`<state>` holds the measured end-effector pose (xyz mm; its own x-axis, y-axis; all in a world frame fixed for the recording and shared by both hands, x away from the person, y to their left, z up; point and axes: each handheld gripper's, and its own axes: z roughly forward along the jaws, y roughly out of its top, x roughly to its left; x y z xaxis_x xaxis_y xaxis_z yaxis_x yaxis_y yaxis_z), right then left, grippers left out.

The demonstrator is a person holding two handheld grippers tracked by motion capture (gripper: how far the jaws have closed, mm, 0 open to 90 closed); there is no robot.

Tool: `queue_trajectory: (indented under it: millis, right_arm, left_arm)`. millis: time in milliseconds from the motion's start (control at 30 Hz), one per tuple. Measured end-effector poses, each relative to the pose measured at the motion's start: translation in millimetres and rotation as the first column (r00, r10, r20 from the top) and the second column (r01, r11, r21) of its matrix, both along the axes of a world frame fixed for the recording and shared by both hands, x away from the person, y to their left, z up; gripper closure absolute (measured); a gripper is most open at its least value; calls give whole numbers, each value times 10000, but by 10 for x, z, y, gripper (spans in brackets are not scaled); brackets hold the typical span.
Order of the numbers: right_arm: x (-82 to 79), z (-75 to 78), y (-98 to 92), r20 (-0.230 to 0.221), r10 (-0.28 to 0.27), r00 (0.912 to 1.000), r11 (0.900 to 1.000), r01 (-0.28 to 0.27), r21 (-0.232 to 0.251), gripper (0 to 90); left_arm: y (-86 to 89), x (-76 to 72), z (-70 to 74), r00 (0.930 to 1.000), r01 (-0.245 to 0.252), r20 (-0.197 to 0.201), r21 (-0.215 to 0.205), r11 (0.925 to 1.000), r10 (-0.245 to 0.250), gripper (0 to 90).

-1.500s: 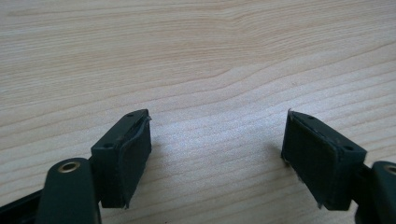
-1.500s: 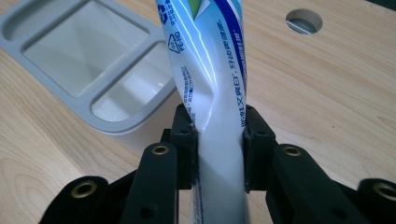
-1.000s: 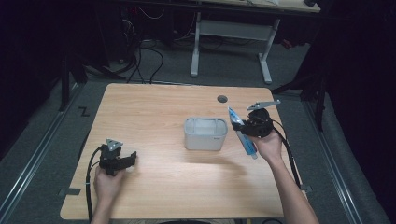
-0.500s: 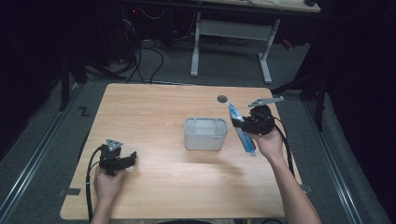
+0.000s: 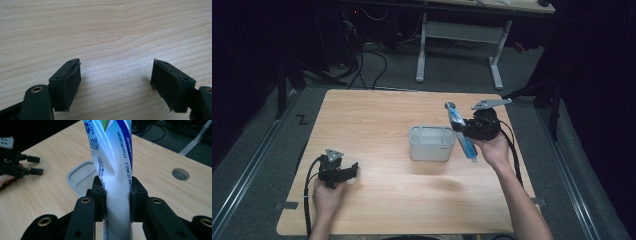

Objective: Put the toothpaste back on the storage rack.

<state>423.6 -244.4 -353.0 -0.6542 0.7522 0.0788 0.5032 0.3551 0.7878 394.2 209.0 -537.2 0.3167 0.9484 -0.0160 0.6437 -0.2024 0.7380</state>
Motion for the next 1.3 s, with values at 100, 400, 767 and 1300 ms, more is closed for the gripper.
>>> queue_trajectory:
  millis: [100,400,767,1300]
  right_arm:
    - [13,63,69,150,170,9997,9998,-171,81,710]
    - [94,215,267,459,524,9976,9983,-535,239,711]
    - [229,311,436,757,550,9956,9936,-620,940,711]
    - [495,168,618,943,106,9955,9821,-281,1863,708]
  left_arm:
    - [1,0,0,10000,-2,2,-9,10000,2,245]
    - [2,0,0,10000,3,-1,-19,10000,-3,245]
    - [2,0,0,10000,3,-1,-19,10000,-3,245]
    - [0,0,0,10000,4,2,3,10000,-4,245]
